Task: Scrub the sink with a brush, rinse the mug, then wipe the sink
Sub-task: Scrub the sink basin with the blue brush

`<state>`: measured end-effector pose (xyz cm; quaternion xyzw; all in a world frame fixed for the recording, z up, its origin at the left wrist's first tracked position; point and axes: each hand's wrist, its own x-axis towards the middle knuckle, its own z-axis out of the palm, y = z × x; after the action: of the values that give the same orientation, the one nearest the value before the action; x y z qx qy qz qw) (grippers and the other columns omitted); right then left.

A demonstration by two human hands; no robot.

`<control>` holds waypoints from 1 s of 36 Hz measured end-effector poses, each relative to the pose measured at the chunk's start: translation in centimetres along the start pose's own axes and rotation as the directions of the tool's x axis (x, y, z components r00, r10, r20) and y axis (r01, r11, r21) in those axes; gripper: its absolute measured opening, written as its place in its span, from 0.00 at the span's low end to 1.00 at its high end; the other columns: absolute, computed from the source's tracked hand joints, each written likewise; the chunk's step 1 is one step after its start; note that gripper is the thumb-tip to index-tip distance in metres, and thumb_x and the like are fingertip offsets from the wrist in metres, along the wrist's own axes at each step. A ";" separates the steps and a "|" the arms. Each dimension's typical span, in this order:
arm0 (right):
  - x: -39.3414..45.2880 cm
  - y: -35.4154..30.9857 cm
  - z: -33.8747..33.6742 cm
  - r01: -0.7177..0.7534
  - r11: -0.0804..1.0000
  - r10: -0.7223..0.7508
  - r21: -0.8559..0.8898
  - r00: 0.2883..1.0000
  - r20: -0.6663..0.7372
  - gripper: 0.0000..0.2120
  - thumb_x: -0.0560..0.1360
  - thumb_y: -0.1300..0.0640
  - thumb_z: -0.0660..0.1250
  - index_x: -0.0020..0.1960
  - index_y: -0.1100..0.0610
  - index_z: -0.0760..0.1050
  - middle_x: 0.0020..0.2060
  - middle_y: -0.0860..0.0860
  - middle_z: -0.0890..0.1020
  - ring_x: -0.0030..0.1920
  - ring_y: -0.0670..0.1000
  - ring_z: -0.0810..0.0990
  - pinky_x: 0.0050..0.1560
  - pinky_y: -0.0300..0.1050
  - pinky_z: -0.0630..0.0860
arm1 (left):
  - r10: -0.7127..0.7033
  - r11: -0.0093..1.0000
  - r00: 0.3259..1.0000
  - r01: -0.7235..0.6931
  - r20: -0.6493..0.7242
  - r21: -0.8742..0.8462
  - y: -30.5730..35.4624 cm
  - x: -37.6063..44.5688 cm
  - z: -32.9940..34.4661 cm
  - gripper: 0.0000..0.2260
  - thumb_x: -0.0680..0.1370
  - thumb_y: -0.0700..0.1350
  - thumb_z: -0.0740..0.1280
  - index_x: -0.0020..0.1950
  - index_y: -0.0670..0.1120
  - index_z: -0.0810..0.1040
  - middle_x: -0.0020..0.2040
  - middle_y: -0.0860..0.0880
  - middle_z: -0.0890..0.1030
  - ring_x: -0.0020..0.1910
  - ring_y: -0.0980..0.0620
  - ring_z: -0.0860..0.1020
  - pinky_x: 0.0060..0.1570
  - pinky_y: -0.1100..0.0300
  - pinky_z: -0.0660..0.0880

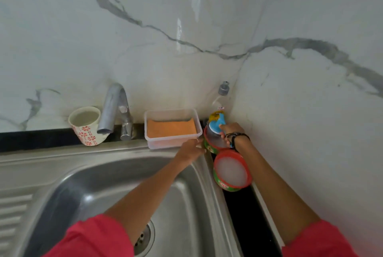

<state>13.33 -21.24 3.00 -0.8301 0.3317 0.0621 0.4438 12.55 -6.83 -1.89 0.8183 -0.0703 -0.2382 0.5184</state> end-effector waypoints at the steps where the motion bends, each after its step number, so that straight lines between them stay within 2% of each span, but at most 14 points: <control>1: 0.4 0.2 0.3 0.010 1.000 -0.011 -0.016 1.000 -0.014 0.15 0.76 0.55 0.61 0.56 0.63 0.77 0.38 0.57 0.77 0.32 0.54 0.73 0.31 0.42 0.65 | 0.011 1.000 1.000 -0.011 -0.003 0.000 -0.1 0.4 0.4 0.16 0.74 0.31 0.66 0.61 0.38 0.76 0.56 0.45 0.78 0.53 0.55 0.73 0.46 0.68 0.67; 3: 0.5 0.4 0.9 0.025 0.999 -0.026 -0.039 0.999 -0.033 0.16 0.75 0.56 0.62 0.60 0.60 0.76 0.48 0.60 0.81 0.45 0.58 0.79 0.41 0.46 0.73 | 0.022 0.999 1.000 -0.022 0.004 0.040 0.0 0.8 1.0 0.14 0.75 0.35 0.66 0.60 0.37 0.77 0.54 0.46 0.78 0.54 0.53 0.73 0.43 0.65 0.66; 5: 0.6 1.0 1.5 0.050 0.998 -0.051 -0.022 0.998 -0.045 0.18 0.74 0.58 0.63 0.64 0.56 0.75 0.55 0.59 0.81 0.50 0.56 0.80 0.53 0.47 0.75 | -0.019 0.997 1.000 0.019 -0.006 0.068 -0.2 1.1 1.5 0.13 0.75 0.37 0.66 0.58 0.35 0.77 0.53 0.44 0.78 0.55 0.50 0.74 0.42 0.62 0.64; 8: 0.4 1.5 2.1 0.109 0.993 -0.111 -0.042 0.993 -0.039 0.21 0.72 0.61 0.65 0.65 0.57 0.74 0.57 0.59 0.80 0.52 0.56 0.80 0.58 0.49 0.74 | 0.013 0.998 1.000 -0.013 -0.007 0.063 -0.5 0.9 1.9 0.15 0.71 0.40 0.67 0.56 0.34 0.78 0.48 0.45 0.77 0.51 0.51 0.74 0.41 0.62 0.65; 10: -0.1 1.4 2.0 0.089 0.984 -0.091 -0.154 0.996 -0.007 0.18 0.74 0.60 0.65 0.63 0.63 0.74 0.59 0.60 0.78 0.58 0.58 0.77 0.59 0.47 0.72 | 0.010 0.998 1.000 -0.011 0.017 0.067 -0.8 0.6 2.0 0.16 0.72 0.38 0.65 0.58 0.35 0.76 0.51 0.44 0.78 0.53 0.49 0.75 0.47 0.61 0.71; 12: -0.3 1.2 1.5 0.068 0.974 -0.068 -0.218 0.998 0.007 0.17 0.75 0.58 0.64 0.62 0.65 0.74 0.60 0.60 0.78 0.60 0.59 0.76 0.58 0.46 0.71 | -0.011 0.990 0.999 0.005 0.045 0.139 -1.0 0.1 2.0 0.15 0.76 0.40 0.63 0.60 0.35 0.74 0.56 0.39 0.78 0.58 0.42 0.76 0.55 0.56 0.71; 16: -1.2 0.7 0.1 0.113 0.954 -0.103 -0.279 0.993 0.050 0.19 0.75 0.57 0.64 0.65 0.62 0.73 0.59 0.60 0.79 0.59 0.59 0.78 0.57 0.45 0.73 | 0.012 0.970 0.998 -0.025 0.056 0.240 -1.1 -1.2 1.9 0.13 0.78 0.37 0.63 0.61 0.34 0.73 0.59 0.37 0.77 0.60 0.41 0.75 0.53 0.58 0.69; 18: -2.3 1.2 -0.1 0.162 0.930 -0.165 -0.330 0.986 0.018 0.19 0.76 0.55 0.63 0.65 0.61 0.72 0.59 0.61 0.78 0.58 0.60 0.77 0.56 0.45 0.72 | 0.022 0.973 0.998 -0.034 0.056 0.227 -1.5 -2.1 1.9 0.17 0.77 0.36 0.64 0.65 0.35 0.71 0.61 0.38 0.76 0.61 0.42 0.74 0.53 0.59 0.68; 22: -5.6 2.5 0.4 0.260 0.820 -0.340 -0.510 0.938 -0.069 0.18 0.79 0.53 0.58 0.63 0.64 0.71 0.58 0.63 0.77 0.57 0.62 0.76 0.52 0.49 0.73 | 0.024 0.960 0.996 -0.048 0.091 0.276 -2.8 -4.0 1.1 0.27 0.78 0.38 0.63 0.75 0.43 0.59 0.71 0.43 0.68 0.68 0.47 0.68 0.58 0.66 0.63; 29: -12.5 5.0 2.9 0.391 0.546 -0.591 -0.741 0.807 -0.009 0.21 0.81 0.47 0.50 0.67 0.58 0.65 0.53 0.56 0.80 0.51 0.56 0.80 0.43 0.46 0.70 | 0.015 0.914 0.996 -0.051 0.092 0.403 -5.5 -7.3 0.7 0.27 0.78 0.42 0.62 0.76 0.46 0.58 0.70 0.42 0.68 0.67 0.45 0.69 0.61 0.59 0.66; 32: -14.9 6.5 4.5 0.435 0.508 -0.628 -0.744 0.778 0.027 0.20 0.80 0.48 0.56 0.66 0.60 0.68 0.46 0.57 0.81 0.43 0.59 0.82 0.38 0.48 0.74 | 0.027 0.917 0.996 -0.057 0.082 0.394 -6.8 -9.4 0.7 0.25 0.78 0.41 0.62 0.74 0.44 0.61 0.71 0.44 0.68 0.68 0.46 0.69 0.62 0.59 0.66; 34: -16.7 7.4 5.5 0.488 0.444 -0.702 -0.752 0.711 0.047 0.14 0.73 0.51 0.69 0.51 0.61 0.77 0.32 0.55 0.81 0.27 0.57 0.80 0.23 0.43 0.72 | 0.042 0.920 0.997 -0.066 0.069 0.386 -8.0 -10.8 0.5 0.20 0.77 0.41 0.62 0.70 0.43 0.69 0.66 0.45 0.73 0.65 0.47 0.72 0.61 0.57 0.68; 35: -17.4 8.0 5.9 0.503 0.400 -0.736 -0.766 0.675 0.060 0.13 0.70 0.52 0.72 0.46 0.61 0.77 0.28 0.55 0.79 0.23 0.56 0.79 0.19 0.42 0.70 | 0.054 0.919 0.996 -0.078 0.073 0.387 -8.7 -11.5 0.4 0.17 0.77 0.41 0.61 0.65 0.44 0.74 0.63 0.46 0.76 0.62 0.47 0.74 0.60 0.56 0.70; 36: -18.0 8.4 6.3 0.525 0.388 -0.711 -0.758 0.693 0.117 0.14 0.72 0.51 0.70 0.48 0.62 0.77 0.29 0.56 0.80 0.26 0.58 0.80 0.22 0.44 0.72 | 0.046 0.920 0.996 -0.073 0.078 0.386 -9.3 -12.4 0.3 0.13 0.76 0.42 0.61 0.60 0.44 0.77 0.59 0.47 0.78 0.60 0.48 0.75 0.58 0.56 0.71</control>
<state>-4.46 -10.64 0.49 -0.9971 -0.0118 -0.0746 0.0135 0.29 1.62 -6.29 0.8939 -0.1584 -0.2309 0.3502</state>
